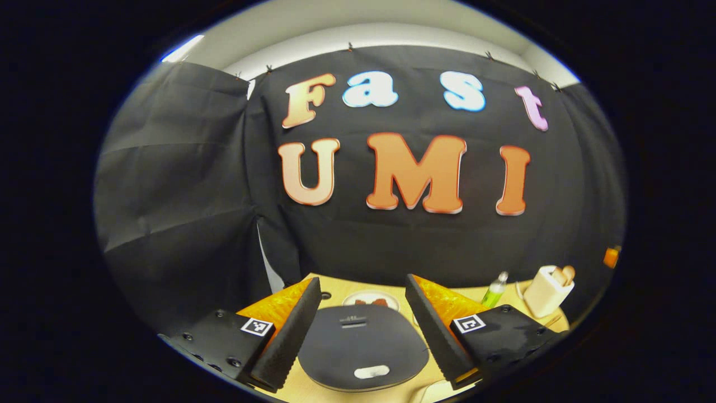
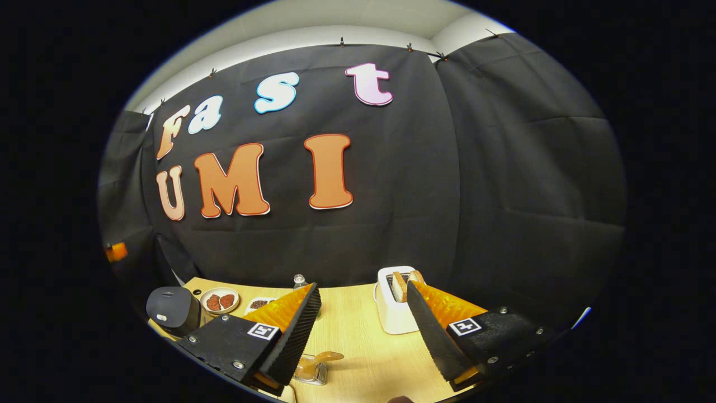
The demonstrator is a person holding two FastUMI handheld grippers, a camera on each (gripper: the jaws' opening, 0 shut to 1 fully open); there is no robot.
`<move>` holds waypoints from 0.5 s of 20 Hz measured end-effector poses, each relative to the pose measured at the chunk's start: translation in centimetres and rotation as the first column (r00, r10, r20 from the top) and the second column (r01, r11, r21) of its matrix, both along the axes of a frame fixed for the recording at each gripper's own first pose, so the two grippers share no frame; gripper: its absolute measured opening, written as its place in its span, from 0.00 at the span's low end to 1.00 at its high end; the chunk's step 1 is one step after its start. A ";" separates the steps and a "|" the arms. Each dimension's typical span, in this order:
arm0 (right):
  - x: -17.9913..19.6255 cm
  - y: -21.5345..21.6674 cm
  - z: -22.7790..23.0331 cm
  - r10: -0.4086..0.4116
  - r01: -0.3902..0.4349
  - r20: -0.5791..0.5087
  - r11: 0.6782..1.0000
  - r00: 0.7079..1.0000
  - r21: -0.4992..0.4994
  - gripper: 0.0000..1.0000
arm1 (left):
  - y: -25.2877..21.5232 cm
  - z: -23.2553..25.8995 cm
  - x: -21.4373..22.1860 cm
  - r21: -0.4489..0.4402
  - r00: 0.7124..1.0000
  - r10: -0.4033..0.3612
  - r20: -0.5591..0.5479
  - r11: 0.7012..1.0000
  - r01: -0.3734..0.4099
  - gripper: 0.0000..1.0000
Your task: Close the left gripper, press the button to open the rice cooker; take a wooden spoon from the chopstick holder with the right hand, scoop a spoonful of rice and pour it into the rice cooker, then put the wooden spoon back into the chopstick holder.
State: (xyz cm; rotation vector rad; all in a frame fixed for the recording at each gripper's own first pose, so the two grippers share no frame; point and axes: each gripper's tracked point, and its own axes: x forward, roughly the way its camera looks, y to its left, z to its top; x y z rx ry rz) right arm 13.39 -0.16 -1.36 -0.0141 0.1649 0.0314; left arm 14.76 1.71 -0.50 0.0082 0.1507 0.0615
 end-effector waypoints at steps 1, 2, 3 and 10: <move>-0.1 0.2 0.6 0.004 -0.004 0.010 1.000 1.000 0.003 0.95 | 0.5 2.6 -0.1 0.000 0.999 0.003 0.036 1.000 -0.003 0.95; -0.3 0.4 1.1 0.005 -0.005 0.020 1.000 1.000 0.005 0.95 | 1.2 4.6 -0.2 0.006 0.998 0.010 0.061 1.000 -0.011 0.95; -0.4 0.7 1.7 0.005 -0.005 0.034 1.000 0.999 0.007 0.95 | 1.7 6.1 -0.5 0.010 0.997 0.016 0.082 1.000 -0.017 0.95; -2.4 1.8 4.0 -0.023 0.023 0.090 1.000 0.996 0.000 0.95 | 3.5 7.1 -2.0 0.018 0.993 -0.004 0.115 1.000 0.002 0.95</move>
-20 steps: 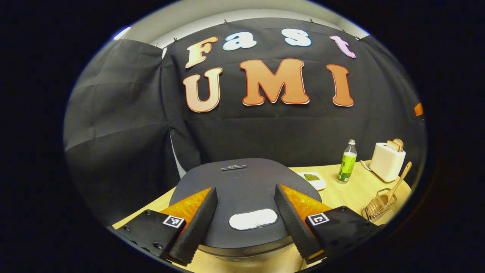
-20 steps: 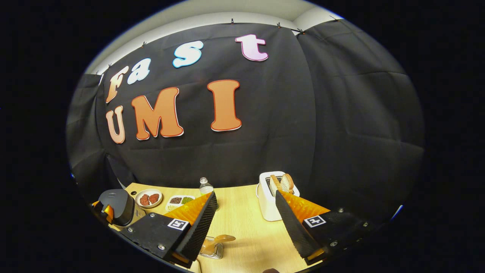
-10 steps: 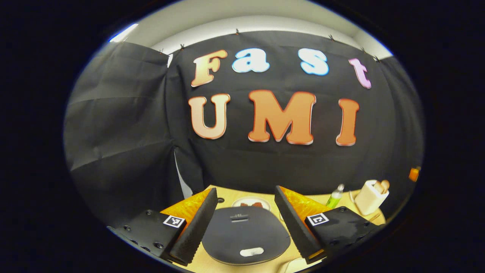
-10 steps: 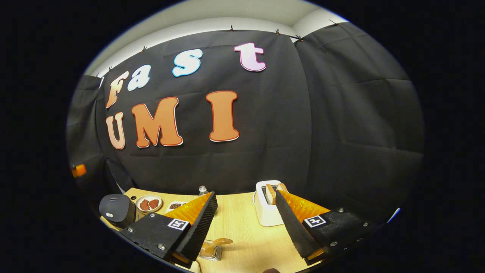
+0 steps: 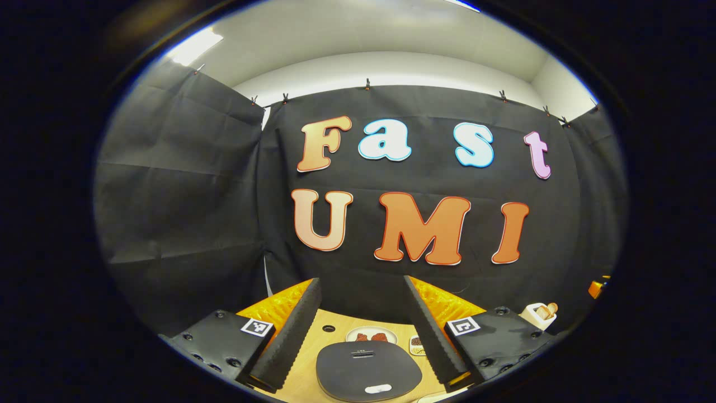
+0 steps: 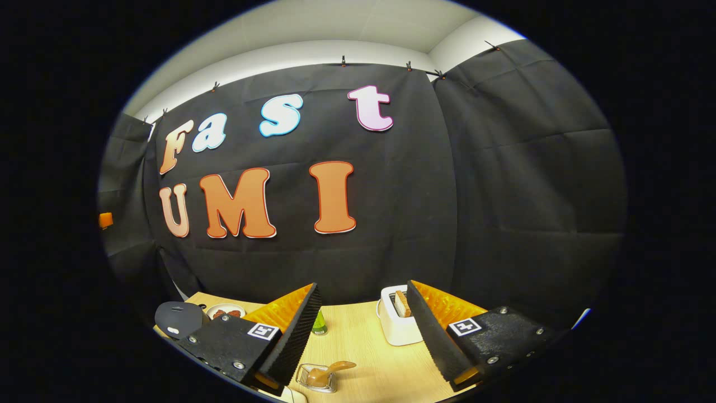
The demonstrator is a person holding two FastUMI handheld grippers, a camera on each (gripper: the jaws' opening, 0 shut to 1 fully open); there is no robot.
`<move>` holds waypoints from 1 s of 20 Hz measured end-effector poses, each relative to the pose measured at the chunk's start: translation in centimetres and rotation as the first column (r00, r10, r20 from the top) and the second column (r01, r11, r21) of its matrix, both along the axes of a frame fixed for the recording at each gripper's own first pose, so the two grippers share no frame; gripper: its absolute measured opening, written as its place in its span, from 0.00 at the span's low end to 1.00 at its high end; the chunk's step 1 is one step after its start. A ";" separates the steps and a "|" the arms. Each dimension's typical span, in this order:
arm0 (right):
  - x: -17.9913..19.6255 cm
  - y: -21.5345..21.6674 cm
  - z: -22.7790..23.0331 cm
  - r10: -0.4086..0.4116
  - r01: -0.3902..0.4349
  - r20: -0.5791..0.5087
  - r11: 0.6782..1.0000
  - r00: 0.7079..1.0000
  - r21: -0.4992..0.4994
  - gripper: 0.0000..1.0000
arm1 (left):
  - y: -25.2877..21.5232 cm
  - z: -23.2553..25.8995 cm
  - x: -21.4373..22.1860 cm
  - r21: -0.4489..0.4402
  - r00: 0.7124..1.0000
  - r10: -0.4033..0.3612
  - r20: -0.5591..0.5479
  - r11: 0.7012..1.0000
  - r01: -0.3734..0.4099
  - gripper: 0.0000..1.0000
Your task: Close the left gripper, press the button to open the rice cooker; take a wooden spoon from the chopstick holder with the right hand, scoop a spoonful of rice and pour it into the rice cooker, then put the wooden spoon back into the chopstick holder.
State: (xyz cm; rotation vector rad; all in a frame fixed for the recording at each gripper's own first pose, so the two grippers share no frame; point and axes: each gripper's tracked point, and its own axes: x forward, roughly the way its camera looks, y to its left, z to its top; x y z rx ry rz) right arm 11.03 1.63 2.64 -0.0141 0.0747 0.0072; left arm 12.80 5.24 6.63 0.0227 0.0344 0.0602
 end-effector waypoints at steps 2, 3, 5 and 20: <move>-0.8 0.9 0.7 -0.011 0.011 0.015 1.000 1.000 -0.014 0.95 | 0.9 0.3 -0.1 0.029 1.000 0.000 -0.001 1.000 0.000 0.95; -1.4 1.5 1.1 -0.011 0.012 0.021 1.000 1.000 -0.021 0.95 | 1.2 0.3 -0.3 0.037 1.000 -0.007 -0.007 0.999 0.007 0.95; -2.4 2.7 1.5 -0.015 0.016 0.035 0.999 0.999 -0.030 0.95 | 1.9 0.2 -0.7 0.043 1.000 -0.018 -0.007 0.999 0.018 0.94; -8.1 7.0 3.1 -0.008 0.018 0.089 0.994 0.996 -0.110 0.95 | 7.2 1.0 -3.5 0.039 0.999 -0.017 0.043 0.999 0.016 0.94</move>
